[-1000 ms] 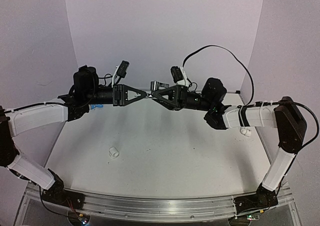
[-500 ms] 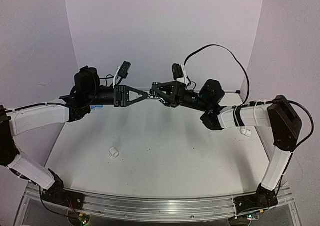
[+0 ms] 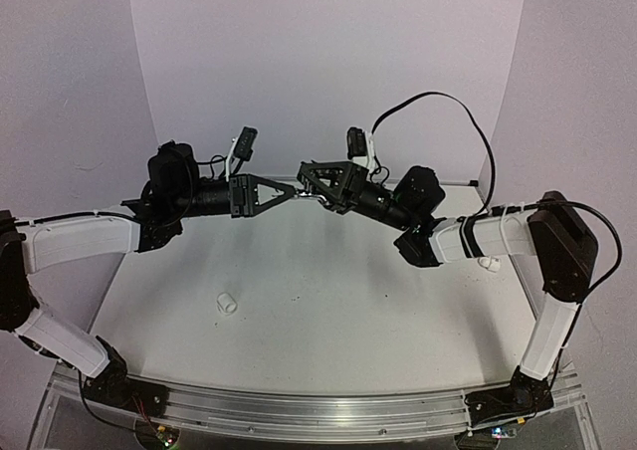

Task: Install the water faucets
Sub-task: Pass from the left arm to the right

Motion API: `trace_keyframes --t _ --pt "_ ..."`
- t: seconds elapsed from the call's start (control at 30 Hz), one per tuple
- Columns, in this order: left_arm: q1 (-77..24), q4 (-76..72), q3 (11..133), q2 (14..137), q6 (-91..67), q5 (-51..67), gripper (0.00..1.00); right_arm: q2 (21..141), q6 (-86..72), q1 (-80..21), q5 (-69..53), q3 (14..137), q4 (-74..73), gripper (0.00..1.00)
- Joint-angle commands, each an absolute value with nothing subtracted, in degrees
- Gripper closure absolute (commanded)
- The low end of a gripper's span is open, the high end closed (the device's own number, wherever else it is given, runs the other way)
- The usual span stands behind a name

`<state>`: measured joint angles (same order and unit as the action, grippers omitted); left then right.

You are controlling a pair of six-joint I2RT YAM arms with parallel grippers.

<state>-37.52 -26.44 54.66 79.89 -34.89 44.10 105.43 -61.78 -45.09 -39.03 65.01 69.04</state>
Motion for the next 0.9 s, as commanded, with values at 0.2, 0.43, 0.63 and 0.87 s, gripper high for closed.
trace_keyframes --t 0.2,0.43,0.63,0.87 --pt "-37.54 -30.21 54.62 77.54 -35.03 39.42 1.0 104.56 -61.19 -46.19 -39.46 64.08 73.75 0.51" --pt "-37.48 -30.2 54.57 76.83 -35.16 38.64 1.0 103.24 -58.95 -46.27 -39.21 62.26 71.64 0.64" --pt "-37.44 -30.23 54.31 77.81 -35.94 40.7 1.0 103.73 -57.82 -46.25 -41.3 64.66 69.2 0.75" --pt "-37.44 -30.23 53.85 77.83 -36.04 41.1 1.0 104.06 -57.16 -46.25 -43.14 65.91 68.7 0.76"
